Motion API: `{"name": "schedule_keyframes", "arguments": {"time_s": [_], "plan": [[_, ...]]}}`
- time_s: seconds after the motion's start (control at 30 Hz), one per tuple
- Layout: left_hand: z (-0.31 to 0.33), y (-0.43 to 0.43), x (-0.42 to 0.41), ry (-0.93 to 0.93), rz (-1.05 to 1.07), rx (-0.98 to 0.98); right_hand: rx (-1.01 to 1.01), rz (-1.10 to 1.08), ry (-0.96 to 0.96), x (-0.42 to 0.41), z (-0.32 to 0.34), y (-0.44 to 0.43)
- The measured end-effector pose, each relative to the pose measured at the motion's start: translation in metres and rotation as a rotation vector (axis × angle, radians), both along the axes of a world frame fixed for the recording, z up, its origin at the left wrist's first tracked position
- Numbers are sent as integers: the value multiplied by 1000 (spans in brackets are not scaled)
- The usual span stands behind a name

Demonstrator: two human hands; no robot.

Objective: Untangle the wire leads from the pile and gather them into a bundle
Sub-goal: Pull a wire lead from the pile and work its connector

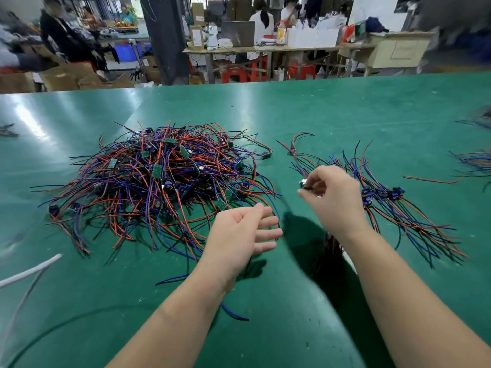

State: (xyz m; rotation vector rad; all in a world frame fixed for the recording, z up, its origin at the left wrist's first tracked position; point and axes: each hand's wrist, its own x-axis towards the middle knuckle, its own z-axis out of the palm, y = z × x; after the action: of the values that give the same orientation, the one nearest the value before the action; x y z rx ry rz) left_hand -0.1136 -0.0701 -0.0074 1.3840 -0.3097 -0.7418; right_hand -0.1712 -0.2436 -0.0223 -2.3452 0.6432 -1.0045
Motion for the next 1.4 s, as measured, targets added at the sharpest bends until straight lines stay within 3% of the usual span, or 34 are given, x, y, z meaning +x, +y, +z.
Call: {"name": "schedule_keyframes", "arguments": {"time_s": [0.17,0.33,0.47,0.53,0.63,0.67,0.77,0.9,1.03,1.17,1.23,1.33,1.4], "plan": [[0,1,2,-48,29,10,-39,-110,182,0,-18,-25],[2,2,2,-107,40,11,-59,-171,102,1,-15,-25],[2,2,2,-168,58,26,-86,-202,375,1,-15,-24],[-2,5,3,-394,97,104,-140,-244,468,-1,-13,-22],[-11,12,9,-1050,126,392,-191,-280,536,-1,-11,-16],[-14,14,10,-1192,105,525,-195,-282,556,-1,-11,-14],[-23,17,15,-1279,-16,937,-147,-257,476,-2,-11,-7],[-28,13,17,-1316,-165,1028,-82,-151,260,-2,-6,8],[-25,9,14,-1145,-78,831,-78,-60,194,-4,-4,24],[-8,11,9,-1066,258,250,49,50,130,-6,1,32],[2,14,6,-1140,330,46,454,167,36,-5,6,38],[5,15,-4,-1325,192,-115,1213,461,-98,-3,13,45],[1,12,-14,-1363,38,-168,1399,586,-127,-4,17,45]]}}
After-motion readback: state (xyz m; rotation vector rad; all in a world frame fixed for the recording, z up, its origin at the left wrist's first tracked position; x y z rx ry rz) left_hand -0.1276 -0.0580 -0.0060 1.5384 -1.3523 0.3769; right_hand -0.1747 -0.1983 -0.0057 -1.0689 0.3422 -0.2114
